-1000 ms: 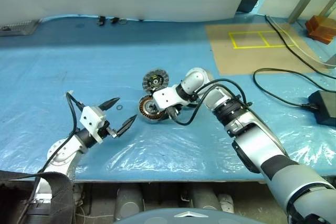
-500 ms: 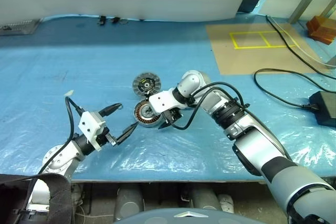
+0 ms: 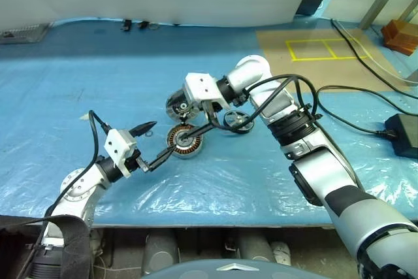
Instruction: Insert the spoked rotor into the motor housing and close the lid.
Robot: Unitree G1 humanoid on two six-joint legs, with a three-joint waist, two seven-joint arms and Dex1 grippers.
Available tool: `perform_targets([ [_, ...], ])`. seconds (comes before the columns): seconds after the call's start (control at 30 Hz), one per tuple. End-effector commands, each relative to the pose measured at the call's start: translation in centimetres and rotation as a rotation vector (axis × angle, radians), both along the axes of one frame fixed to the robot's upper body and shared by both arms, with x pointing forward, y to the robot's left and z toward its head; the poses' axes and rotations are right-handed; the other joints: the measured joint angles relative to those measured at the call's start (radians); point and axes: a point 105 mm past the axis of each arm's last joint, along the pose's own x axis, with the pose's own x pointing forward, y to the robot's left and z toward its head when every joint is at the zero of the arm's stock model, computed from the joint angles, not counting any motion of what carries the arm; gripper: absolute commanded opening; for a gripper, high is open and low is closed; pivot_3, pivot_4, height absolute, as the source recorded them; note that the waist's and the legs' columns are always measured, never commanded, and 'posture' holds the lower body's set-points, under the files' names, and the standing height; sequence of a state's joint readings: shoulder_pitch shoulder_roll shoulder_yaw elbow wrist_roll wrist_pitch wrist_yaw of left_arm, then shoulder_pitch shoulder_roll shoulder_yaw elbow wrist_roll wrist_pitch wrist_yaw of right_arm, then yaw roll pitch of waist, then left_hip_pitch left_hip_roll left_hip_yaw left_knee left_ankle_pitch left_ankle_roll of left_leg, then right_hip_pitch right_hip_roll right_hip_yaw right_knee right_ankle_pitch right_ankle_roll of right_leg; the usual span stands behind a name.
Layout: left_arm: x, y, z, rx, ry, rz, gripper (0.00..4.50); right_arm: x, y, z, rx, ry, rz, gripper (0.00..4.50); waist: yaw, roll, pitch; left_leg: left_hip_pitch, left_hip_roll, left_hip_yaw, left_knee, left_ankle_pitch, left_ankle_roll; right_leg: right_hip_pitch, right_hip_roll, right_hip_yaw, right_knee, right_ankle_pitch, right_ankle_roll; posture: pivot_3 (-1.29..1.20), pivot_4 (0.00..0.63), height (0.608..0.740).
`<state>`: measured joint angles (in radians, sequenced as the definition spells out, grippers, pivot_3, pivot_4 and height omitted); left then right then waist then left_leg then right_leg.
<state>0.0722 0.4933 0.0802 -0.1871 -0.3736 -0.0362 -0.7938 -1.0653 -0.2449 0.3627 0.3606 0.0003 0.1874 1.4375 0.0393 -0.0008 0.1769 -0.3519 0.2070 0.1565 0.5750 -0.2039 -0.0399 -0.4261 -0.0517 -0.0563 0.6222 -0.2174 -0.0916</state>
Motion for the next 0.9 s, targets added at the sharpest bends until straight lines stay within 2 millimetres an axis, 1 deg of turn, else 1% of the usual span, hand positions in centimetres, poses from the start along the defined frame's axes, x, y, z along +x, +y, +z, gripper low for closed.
perform_targets([
  [0.03, -0.1, 1.9, 0.3, 0.023, -0.015, 0.046, 4.50, 0.8, -0.9, 2.1, 0.148, 0.027, -0.093, 4.46, 0.001, 0.000, 0.000, 0.000, 0.000, 0.000, 0.000, -0.001, -0.002, 0.000, 0.000, 0.000, 0.000, 0.000, 0.000, 0.00, 0.150, 0.740],
  [0.07, 0.1, 2.3, 0.2, 0.025, -0.012, 0.065, 4.50, 1.2, -1.3, 2.3, 0.181, 0.031, -0.127, 4.46, 0.002, 0.000, 0.000, 0.000, 0.000, 0.000, 0.000, -0.002, -0.003, 0.000, 0.000, 0.000, 0.000, 0.000, 0.000, 0.00, 0.150, 0.740],
  [0.13, 0.9, 3.5, 0.1, 0.003, -0.010, 0.147, 4.50, 2.7, -2.6, 2.0, 0.284, 0.010, -0.271, 4.46, 0.007, 0.000, 0.000, 0.001, 0.000, 0.000, 0.001, -0.002, -0.003, 0.001, 0.000, 0.000, 0.000, 0.000, 0.000, 0.00, 0.150, 0.740],
  [0.2, 1.2, 3.8, -0.3, 0.007, -0.005, 0.170, 4.50, 3.0, -3.5, 1.5, 0.336, 0.025, -0.348, 4.46, 0.008, -0.001, 0.000, 0.001, -0.001, 0.000, 0.001, -0.002, -0.003, 0.002, 0.000, 0.000, 0.000, 0.000, 0.000, 0.00, 0.150, 0.740],
  [0.23, 1.3, 3.8, -0.4, 0.013, -0.005, 0.171, 4.50, 2.6, -4.0, 0.8, 0.348, 0.053, -0.368, 4.46, 0.008, -0.001, 0.000, 0.001, -0.001, -0.001, 0.001, -0.002, -0.003, 0.002, -0.001, 0.000, 0.000, 0.000, 0.000, 0.00, 0.150, 0.740],
  [0.27, 1.6, 3.7, -0.8, 0.040, -0.009, 0.173, 4.50, 2.2, -5.0, -0.3, 0.366, 0.067, -0.410, 4.46, 0.012, -0.002, -0.001, 0.000, -0.001, -0.001, 0.001, -0.001, -0.004, 0.002, 0.000, 0.000, -0.001, 0.000, 0.000, 0.00, 0.150, 0.740],
  [0.3, 2.0, 3.7, -0.9, 0.059, -0.018, 0.178, 4.50, 1.9, -5.8, -1.2, 0.387, 0.056, -0.454, 4.46, 0.014, -0.002, -0.001, 0.000, -0.001, -0.001, 0.000, -0.001, -0.004, 0.002, 0.000, 0.000, -0.002, 0.000, 0.001, 0.00, 0.150, 0.740],
  [0.33, 2.2, 3.7, -1.0, 0.071, -0.025, 0.182, 4.50, 1.6, -6.3, -1.8, 0.401, 0.045, -0.485, 4.46, 0.014, -0.002, -0.001, 0.000, -0.001, -0.002, 0.000, -0.001, -0.004, 0.002, 0.000, 0.000, -0.002, 0.000, 0.001, 0.00, 0.150, 0.740],
  [0.37, 2.5, 3.8, -0.9, 0.068, -0.027, 0.183, 4.50, 1.4, -6.7, -1.9, 0.453, 0.030, -0.511, 4.46, 0.013, -0.002, -0.001, 0.000, -0.001, -0.002, -0.001, -0.001, -0.004, 0.002, 0.000, 0.000, -0.002, 0.000, 0.002, 0.00, 0.150, 0.740],
  [0.4, 2.9, 4.0, -0.8, 0.055, -0.028, 0.188, 4.50, 0.9, -7.4, -2.8, 0.449, 0.059, -0.552, 4.46, 0.011, -0.002, -0.001, 0.000, -0.001, -0.002, -0.001, -0.001, -0.004, 0.002, 0.000, 0.000, -0.002, 0.000, 0.002, 0.00, 0.150, 0.740],
  [0.47, 3.8, 4.5, -0.9, 0.057, -0.019, 0.198, 4.50, -0.4, -8.3, -3.9, 0.457, 0.173, -0.580, 4.46, 0.007, -0.002, -0.001, 0.001, -0.002, -0.002, -0.002, -0.001, -0.004, 0.002, 0.000, 0.000, -0.002, 0.000, 0.002, 0.00, 0.150, 0.740],
  [0.53, 4.4, 4.8, -1.3, 0.080, -0.011, 0.212, 4.50, -1.4, -8.7, -4.4, 0.453, 0.212, -0.587, 4.46, 0.003, -0.002, -0.001, 0.001, -0.002, -0.004, -0.002, -0.001, -0.004, 0.003, 0.000, 0.000, -0.002, 0.000, 0.002, 0.00, 0.150, 0.740],
  [0.63, 5.1, 4.5, -1.8, 0.062, 0.012, 0.216, 4.50, -2.4, -9.4, -5.7, 0.415, 0.221, -0.599, 4.46, 0.003, -0.002, -0.001, 0.002, -0.002, -0.005, -0.002, -0.001, -0.004, 0.005, 0.000, 0.001, -0.002, -0.001, 0.005, 0.00, 0.150, 0.740],
  [0.67, 5.2, 4.5, -2.0, 0.062, 0.017, 0.214, 4.50, -2.6, -9.6, -6.0, 0.404, 0.223, -0.608, 4.46, 0.003, -0.002, -0.001, 0.002, -0.002, -0.005, -0.002, -0.001, -0.004, 0.005, 0.000, 0.001, -0.002, -0.003, 0.008, 0.00, 0.150, 0.740],
  [0.73, 5.2, 4.4, -2.7, 0.073, 0.041, 0.224, 4.50, -2.6, -10.2, -7.1, 0.364, 0.210, -0.633, 4.46, 0.006, -0.002, -0.001, 0.002, -0.002, -0.005, -0.002, -0.001, -0.004, 0.005, 0.000, 0.001, -0.003, -0.003, 0.009, 0.00, 0.150, 0.740],
  [0.77, 5.2, 4.4, -3.0, 0.070, 0.054, 0.234, 4.50, -2.6, -10.4, -7.3, 0.364, 0.215, -0.647, 4.46, 0.005, -0.002, -0.001, 0.002, -0.002, -0.004, -0.002, -0.001, -0.004, 0.005, 0.000, 0.001, -0.003, -0.003, 0.008, 0.00, 0.150, 0.740],
  [0.8, 5.2, 4.4, -3.4, 0.073, 0.070, 0.240, 4.50, -2.5, -10.6, -7.4, 0.370, 0.222, -0.662, 4.46, 0.005, -0.002, -0.001, 0.002, -0.002, -0.004, -0.002, -0.001, -0.004, 0.005, 0.000, 0.001, -0.004, 0.000, 0.004, 0.00, 0.150, 0.740],
  [0.9, 5.0, 3.8, -4.9, 0.143, 0.117, 0.224, 4.50, -2.5, -10.6, -7.3, 0.379, 0.232, -0.671, 4.46, 0.005, -0.002, -0.001, 0.001, -0.002, -0.005, -0.002, -0.001, -0.004, 0.005, 0.000, 0.000, -0.005, 0.000, 0.004, 0.00, 0.150, 0.740],
])
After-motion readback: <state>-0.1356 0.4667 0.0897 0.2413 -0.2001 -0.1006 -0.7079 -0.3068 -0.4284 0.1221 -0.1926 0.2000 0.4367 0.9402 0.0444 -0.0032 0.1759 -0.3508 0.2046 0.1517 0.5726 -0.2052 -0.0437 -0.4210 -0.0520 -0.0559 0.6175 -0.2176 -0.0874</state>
